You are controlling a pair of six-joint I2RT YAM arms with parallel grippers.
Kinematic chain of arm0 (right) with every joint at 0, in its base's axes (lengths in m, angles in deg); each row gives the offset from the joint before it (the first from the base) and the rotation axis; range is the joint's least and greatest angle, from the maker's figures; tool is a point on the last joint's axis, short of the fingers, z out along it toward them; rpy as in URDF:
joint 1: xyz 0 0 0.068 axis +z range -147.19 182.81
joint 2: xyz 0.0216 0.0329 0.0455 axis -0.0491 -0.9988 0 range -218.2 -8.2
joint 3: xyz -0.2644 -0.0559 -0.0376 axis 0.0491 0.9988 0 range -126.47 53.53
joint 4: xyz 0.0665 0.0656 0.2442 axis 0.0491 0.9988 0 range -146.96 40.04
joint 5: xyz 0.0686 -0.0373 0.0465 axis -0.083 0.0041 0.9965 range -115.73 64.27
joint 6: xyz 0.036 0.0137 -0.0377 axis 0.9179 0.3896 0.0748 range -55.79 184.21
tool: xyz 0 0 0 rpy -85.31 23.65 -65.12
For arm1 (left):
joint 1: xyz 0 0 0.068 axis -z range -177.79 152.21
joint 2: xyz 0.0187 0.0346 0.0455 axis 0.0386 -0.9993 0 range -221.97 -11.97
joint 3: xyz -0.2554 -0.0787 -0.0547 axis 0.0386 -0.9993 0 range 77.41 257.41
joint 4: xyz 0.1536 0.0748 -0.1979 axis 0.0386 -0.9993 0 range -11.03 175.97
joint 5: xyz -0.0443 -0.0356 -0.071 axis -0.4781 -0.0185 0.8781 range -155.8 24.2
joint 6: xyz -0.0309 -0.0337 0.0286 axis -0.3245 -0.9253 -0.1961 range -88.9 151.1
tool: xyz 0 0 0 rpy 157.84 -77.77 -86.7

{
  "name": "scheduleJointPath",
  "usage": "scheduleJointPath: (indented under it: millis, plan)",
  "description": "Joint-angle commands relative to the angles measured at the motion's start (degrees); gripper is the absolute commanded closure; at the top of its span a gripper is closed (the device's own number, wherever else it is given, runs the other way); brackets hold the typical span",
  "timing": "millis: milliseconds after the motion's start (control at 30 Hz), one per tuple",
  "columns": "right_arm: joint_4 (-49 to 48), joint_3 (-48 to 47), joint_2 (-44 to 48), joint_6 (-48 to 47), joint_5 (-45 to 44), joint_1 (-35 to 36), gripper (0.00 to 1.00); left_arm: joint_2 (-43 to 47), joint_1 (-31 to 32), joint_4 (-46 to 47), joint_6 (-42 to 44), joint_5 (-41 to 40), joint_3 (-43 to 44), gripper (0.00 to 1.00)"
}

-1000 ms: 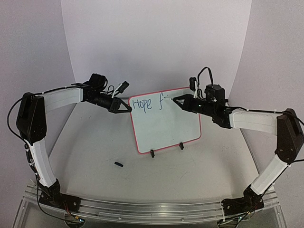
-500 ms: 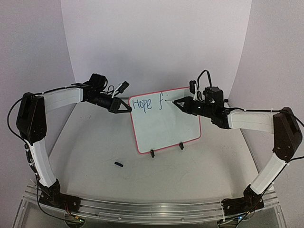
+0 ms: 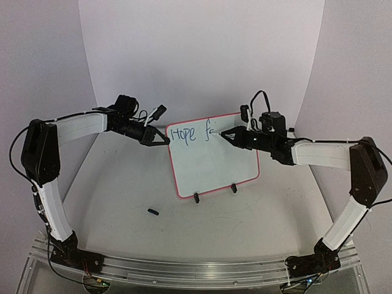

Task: Write a sentence on the whiteboard

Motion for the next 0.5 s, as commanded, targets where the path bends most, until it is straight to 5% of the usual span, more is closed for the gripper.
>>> scheduleJointPath:
  millis: [0, 467]
  plan:
    - [2.3, 1.2, 1.1, -1.4, -2.4, -0.3, 1.0, -0.4, 2.7, -6.1, 4.9, -3.5, -0.3, 1.0]
    - [3.4, -0.5, 3.7, -2.1, -6.9, -0.3, 1.0, -0.2, 2.8, -6.2, 5.0, -3.5, -0.3, 1.0]
